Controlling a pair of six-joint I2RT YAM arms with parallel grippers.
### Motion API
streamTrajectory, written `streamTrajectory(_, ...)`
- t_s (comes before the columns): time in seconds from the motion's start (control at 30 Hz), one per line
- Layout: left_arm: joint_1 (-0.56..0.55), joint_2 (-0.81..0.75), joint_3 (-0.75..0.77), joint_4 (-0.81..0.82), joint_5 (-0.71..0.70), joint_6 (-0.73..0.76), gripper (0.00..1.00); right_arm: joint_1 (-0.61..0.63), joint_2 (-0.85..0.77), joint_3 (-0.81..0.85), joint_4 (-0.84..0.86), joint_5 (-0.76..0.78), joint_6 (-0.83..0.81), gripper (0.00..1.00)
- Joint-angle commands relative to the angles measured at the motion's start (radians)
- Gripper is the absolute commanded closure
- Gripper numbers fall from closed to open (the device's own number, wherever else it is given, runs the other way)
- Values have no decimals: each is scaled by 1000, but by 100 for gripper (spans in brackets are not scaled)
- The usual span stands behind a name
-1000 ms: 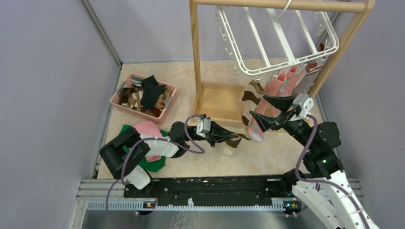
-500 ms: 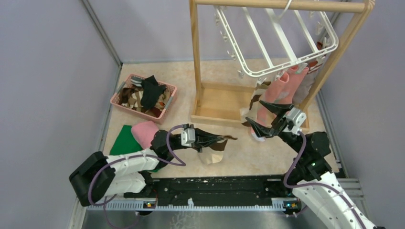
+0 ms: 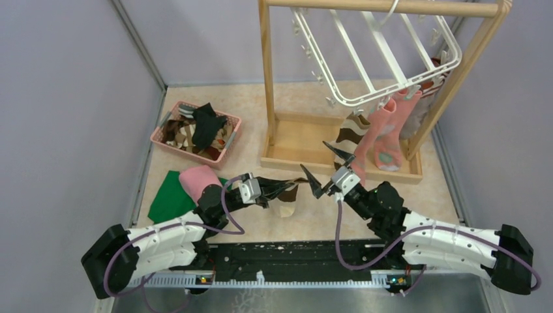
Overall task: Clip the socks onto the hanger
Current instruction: Adjust the hanger on the clothesline.
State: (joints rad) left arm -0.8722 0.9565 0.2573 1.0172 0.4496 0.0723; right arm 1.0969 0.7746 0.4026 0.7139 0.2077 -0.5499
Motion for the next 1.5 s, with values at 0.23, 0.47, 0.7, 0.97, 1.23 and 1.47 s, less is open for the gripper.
streamTrajectory(0.23, 71, -33, -30, 45, 1, -51, 100, -89, 191, 6, 642, 94, -81, 16)
streamTrajectory(0.47, 109, -48, -44, 55, 20, -62, 100, -156, 277, 75, 688, 67, 16, 18)
streamTrajectory(0.7, 132, -47, -49, 71, 43, -71, 100, -159, 399, 152, 803, 120, 50, 23)
streamTrajectory(0.97, 147, -54, -58, 81, 60, -71, 100, -161, 461, 213, 852, 169, 62, 23)
streamTrajectory(1.23, 156, -64, -65, 83, 66, -70, 100, -188, 511, 252, 888, 187, 98, 24)
streamTrajectory(1.47, 162, -65, -70, 81, 71, -71, 100, -205, 557, 268, 952, 174, 101, 25)
